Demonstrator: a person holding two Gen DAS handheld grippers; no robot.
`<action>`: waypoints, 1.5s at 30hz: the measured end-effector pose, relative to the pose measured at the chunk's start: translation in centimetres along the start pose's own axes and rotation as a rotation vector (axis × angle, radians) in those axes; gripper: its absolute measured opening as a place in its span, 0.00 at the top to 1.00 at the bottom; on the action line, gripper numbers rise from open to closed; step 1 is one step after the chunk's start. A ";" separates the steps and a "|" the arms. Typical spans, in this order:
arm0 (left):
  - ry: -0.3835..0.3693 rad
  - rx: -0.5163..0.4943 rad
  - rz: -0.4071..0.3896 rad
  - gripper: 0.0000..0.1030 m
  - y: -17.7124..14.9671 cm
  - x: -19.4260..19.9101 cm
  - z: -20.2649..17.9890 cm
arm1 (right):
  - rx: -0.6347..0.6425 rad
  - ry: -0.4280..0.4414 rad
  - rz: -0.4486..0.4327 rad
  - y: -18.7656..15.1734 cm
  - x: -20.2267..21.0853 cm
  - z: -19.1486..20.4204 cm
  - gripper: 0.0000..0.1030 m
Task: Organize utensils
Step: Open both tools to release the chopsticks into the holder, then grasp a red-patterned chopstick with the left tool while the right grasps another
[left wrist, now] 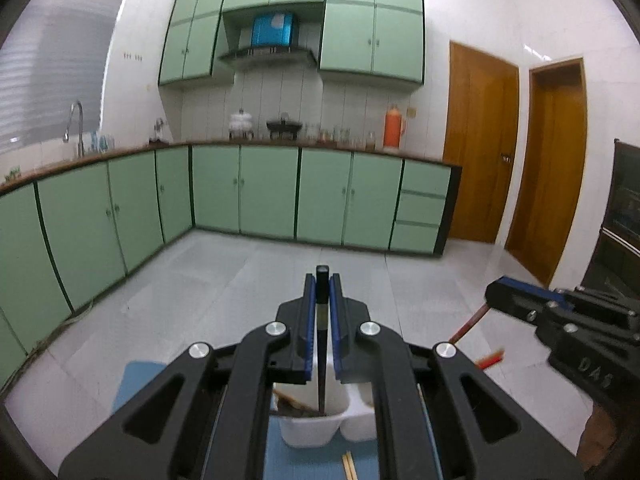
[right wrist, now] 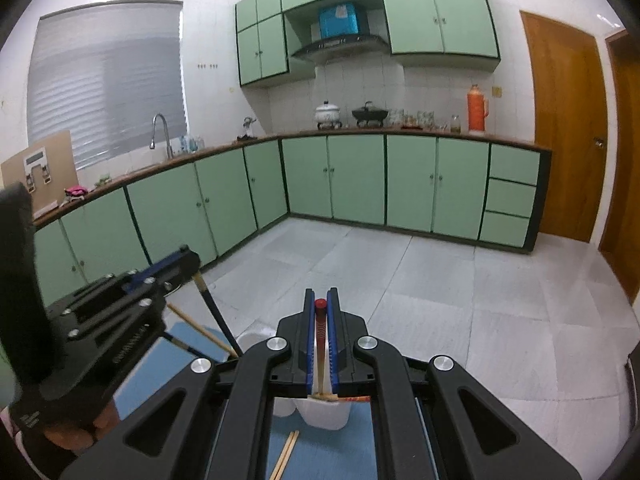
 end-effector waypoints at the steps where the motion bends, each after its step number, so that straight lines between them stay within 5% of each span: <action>1: -0.001 0.001 0.010 0.94 -0.3 -0.2 0.2 | 0.000 0.003 0.003 -0.2 0.0 -0.1 0.94; 7: -0.008 0.021 -0.009 0.61 -1.3 2.1 2.1 | -0.014 -0.017 -0.030 -1.0 1.8 -0.4 0.82; 9: -0.010 0.030 -0.030 0.50 -1.6 3.6 2.9 | -0.025 -0.030 -0.052 -1.4 2.9 -0.4 0.67; 15: -0.009 0.051 -0.047 0.26 -3.6 7.0 4.5 | -0.012 -0.072 -0.090 -4.4 6.5 1.0 0.42; 23: 0.026 -0.013 0.069 0.13 -10.4 9.4 6.2 | -0.044 -0.092 -0.018 -12.1 8.3 3.1 0.24; 35: 0.086 -0.078 0.285 0.12 -19.9 9.9 9.7 | -0.155 -0.071 0.194 -22.7 6.3 5.2 0.24; 45: 0.114 -0.091 0.393 0.12 -23.7 9.5 10.9 | -0.152 -0.009 0.331 -27.7 4.9 8.2 0.53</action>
Point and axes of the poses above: each gripper's, at about its wrist camera, not at the fingertips, and x roughly against the way its jaws point, z to its left, y to its top, the point moved 3 cm from there along -x, roughly the way its jaws point, and after that the axes turned 14 degrees about y, right-handed, at the moved point
